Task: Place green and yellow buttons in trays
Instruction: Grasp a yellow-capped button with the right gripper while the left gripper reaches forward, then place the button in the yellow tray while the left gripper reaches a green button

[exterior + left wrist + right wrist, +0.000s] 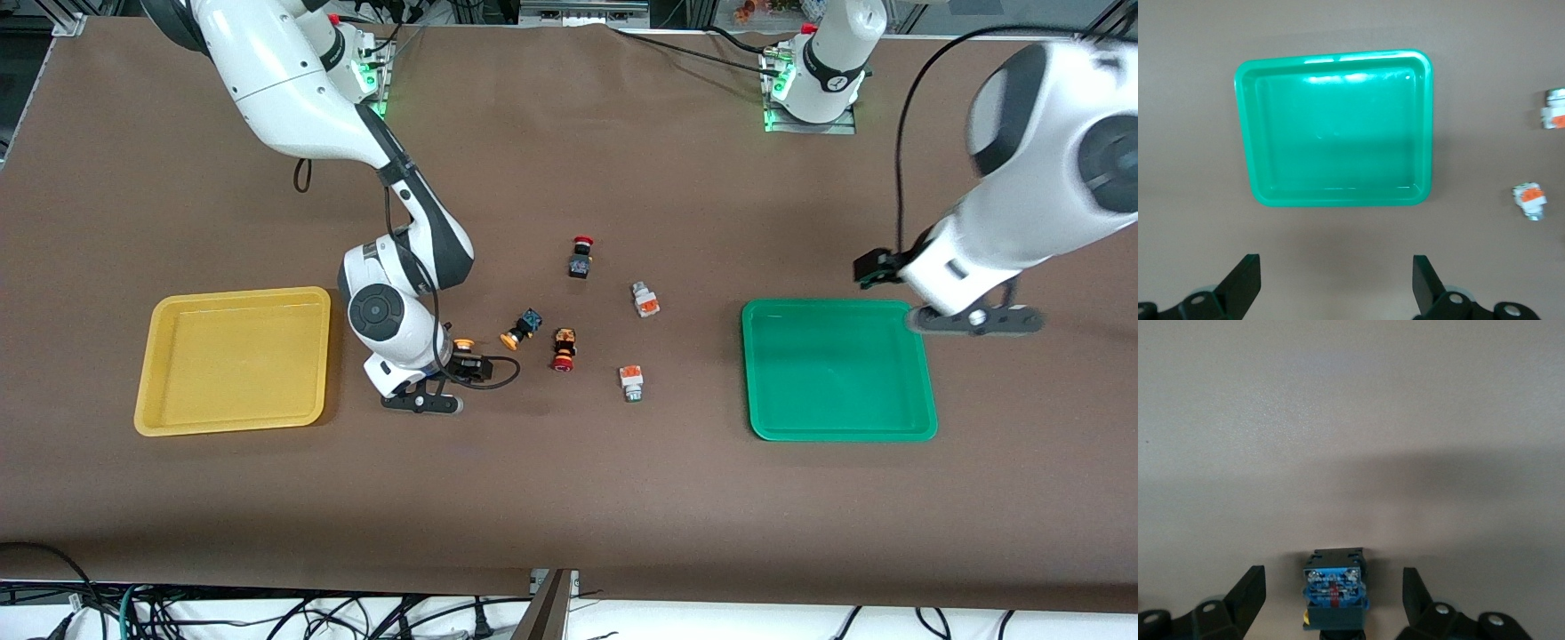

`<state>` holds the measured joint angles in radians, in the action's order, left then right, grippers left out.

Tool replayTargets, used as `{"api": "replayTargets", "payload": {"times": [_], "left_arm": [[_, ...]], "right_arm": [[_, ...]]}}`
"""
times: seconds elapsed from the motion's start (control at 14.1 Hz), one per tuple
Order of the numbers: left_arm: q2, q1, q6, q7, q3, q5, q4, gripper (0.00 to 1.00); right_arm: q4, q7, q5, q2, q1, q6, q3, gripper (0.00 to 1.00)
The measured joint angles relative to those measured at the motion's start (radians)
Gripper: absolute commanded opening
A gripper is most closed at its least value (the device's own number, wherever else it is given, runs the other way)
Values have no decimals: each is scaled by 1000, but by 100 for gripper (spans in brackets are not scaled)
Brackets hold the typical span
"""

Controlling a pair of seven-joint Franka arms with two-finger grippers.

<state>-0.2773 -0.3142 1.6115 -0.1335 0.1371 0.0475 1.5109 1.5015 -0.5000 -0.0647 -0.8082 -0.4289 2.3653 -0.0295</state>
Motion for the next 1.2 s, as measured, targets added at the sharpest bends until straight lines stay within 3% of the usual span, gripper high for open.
{"api": "replayTargets", "payload": {"times": [0.28,0.57,0.92,1.13,1.2], "left_arm": [[-51,-6,-10,1,7,16,-33,100],[-87,2,-29,-132,9,-163,-5,100],[-146,-104,323,-396,-49,-202,200,100],[-227,-170,496,-489,-106,-277,264,100],[-250,-178,526,-499,-117,-299,265,100]], "right_arm": [[0,-46,0,-2,-14,1,0,0],[-15,-14,3,10,-9,-52,44,0],[-36,459,3,117,108,-340,229,0],[-20,676,2,120,225,-361,286,0],[-11,723,2,114,262,-357,288,65]]}}
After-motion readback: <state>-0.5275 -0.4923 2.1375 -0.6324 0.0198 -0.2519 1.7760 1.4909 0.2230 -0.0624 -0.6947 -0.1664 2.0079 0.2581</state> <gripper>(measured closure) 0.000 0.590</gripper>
